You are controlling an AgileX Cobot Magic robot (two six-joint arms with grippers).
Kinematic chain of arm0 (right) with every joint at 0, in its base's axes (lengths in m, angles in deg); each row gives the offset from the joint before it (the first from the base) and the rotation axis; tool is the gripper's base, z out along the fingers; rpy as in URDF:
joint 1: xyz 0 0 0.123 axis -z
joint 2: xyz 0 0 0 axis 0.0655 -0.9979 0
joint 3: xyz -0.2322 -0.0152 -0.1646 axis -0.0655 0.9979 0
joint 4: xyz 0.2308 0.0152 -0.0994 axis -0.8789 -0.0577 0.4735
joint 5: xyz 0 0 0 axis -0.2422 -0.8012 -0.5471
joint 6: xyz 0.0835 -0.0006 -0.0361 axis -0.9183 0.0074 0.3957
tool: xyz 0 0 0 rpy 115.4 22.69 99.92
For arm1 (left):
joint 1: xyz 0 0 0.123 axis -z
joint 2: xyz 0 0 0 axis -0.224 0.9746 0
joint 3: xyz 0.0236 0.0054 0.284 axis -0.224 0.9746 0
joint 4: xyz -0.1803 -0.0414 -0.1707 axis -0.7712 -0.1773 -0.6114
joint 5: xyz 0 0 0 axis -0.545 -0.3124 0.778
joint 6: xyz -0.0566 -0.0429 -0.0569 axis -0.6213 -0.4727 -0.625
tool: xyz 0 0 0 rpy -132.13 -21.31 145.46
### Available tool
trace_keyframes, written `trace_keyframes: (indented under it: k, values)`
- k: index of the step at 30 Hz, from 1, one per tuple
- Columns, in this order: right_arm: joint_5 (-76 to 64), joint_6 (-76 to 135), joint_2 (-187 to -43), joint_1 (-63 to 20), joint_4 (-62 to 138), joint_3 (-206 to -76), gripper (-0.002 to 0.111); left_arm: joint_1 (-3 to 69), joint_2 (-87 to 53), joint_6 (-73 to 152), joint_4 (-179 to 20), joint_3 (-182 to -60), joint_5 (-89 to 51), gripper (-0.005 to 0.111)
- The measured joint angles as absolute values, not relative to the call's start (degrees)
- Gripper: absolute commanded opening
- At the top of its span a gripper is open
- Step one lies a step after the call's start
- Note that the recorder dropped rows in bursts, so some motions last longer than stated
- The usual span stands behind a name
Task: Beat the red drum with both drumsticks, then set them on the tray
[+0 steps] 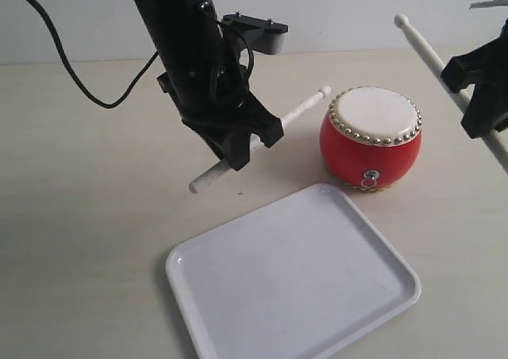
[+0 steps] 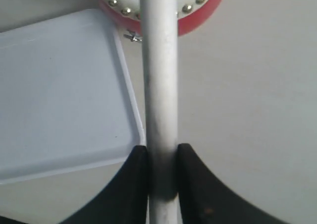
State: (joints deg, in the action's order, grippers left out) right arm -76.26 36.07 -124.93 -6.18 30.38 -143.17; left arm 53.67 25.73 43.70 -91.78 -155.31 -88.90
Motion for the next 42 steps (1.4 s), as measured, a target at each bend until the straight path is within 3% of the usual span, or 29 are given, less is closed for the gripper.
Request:
trace_keyframes:
  k: [7, 17, 25, 34, 42]
  values:
    - [-76.66, 35.94, -132.69, -6.18, 31.66, -135.72, 0.0, 53.67, 25.73, 45.69, -91.78, -155.31, -88.28, 0.0]
    - [-76.14, 36.05, -126.14, -6.18, 32.21, -142.98, 0.0, 53.67, 26.91, 48.1, -91.78, -161.77, -87.26, 0.0]
    - [-76.42, 35.93, -122.22, -6.18, 34.19, -143.82, 0.0, 55.61, 41.2, 47.62, -91.91, -168.19, -88.7, 0.0]
    - [-76.44, 36.69, -135.27, -6.18, 30.84, -135.74, 0.0, 52.9, 23.42, 47.27, -90.79, -170.25, -88.9, 0.0]
    - [-75.87, 36.55, -122.45, -6.18, 30.75, -146.88, 0.0, 56.05, 33.51, 48.63, -92.88, -167.95, -89.01, 0.0]
